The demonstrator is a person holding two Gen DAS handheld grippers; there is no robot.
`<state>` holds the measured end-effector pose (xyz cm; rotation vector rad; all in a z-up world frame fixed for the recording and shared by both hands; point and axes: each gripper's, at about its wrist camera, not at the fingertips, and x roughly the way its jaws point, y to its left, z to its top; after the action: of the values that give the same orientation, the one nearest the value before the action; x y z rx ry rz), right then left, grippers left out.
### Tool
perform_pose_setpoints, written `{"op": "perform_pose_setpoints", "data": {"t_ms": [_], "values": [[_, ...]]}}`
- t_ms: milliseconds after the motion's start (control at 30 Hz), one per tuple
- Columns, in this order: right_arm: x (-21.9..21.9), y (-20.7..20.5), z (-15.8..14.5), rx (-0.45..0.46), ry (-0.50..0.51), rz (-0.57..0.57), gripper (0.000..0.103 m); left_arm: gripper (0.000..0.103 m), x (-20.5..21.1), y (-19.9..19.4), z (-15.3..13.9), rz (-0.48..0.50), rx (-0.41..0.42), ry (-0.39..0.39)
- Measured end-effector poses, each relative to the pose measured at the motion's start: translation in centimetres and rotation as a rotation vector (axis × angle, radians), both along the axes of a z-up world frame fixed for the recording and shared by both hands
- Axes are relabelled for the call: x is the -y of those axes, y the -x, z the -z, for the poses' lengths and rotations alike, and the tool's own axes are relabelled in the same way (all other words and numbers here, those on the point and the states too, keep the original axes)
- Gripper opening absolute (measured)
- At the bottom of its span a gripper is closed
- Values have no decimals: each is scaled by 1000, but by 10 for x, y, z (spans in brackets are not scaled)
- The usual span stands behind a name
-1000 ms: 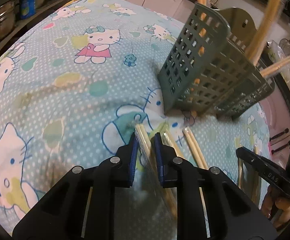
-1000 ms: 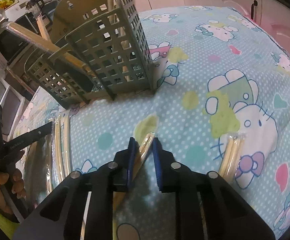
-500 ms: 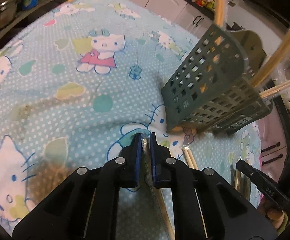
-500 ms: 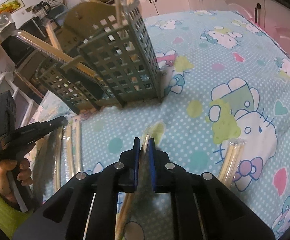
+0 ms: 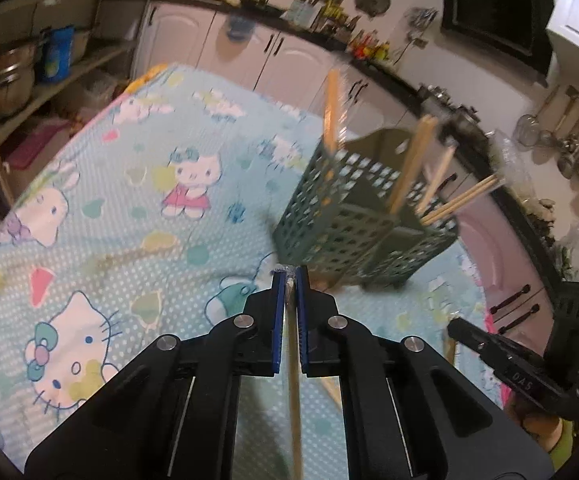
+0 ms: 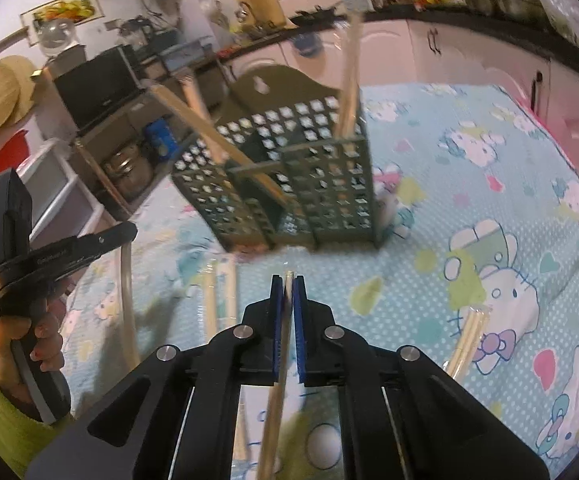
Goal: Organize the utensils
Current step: 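Lift the chopsticks with the left tool while the right tool carries its pair above the basket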
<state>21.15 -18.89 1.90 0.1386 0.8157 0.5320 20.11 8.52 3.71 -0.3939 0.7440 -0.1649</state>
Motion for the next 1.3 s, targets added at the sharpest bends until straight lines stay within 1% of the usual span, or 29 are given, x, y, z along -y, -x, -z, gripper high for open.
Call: {"op": "perform_pose_setpoints", "data": {"t_ms": [167, 367, 500, 667, 867, 1000, 1300], "values": [[-4, 12, -20, 53, -17, -18, 5, 1, 8, 9, -29, 27, 67, -9], [-2, 22, -46, 118, -37, -28, 5, 1, 15, 15, -56, 53, 135, -18], [1, 26, -65, 176, -39, -20, 5, 1, 21, 16, -74, 67, 177, -27], [10, 27, -87, 250, -64, 6, 5, 1, 28, 15, -97, 81, 234, -41], [19, 23, -111, 337, -95, 41, 5, 1, 32, 12, -120, 80, 294, -65], [21, 17, -123, 388, -90, 58, 5, 1, 34, 6, -136, 74, 330, -82], [17, -2, -139, 434, -82, 73, 5, 1, 34, -8, -161, 39, 406, -128]]}}
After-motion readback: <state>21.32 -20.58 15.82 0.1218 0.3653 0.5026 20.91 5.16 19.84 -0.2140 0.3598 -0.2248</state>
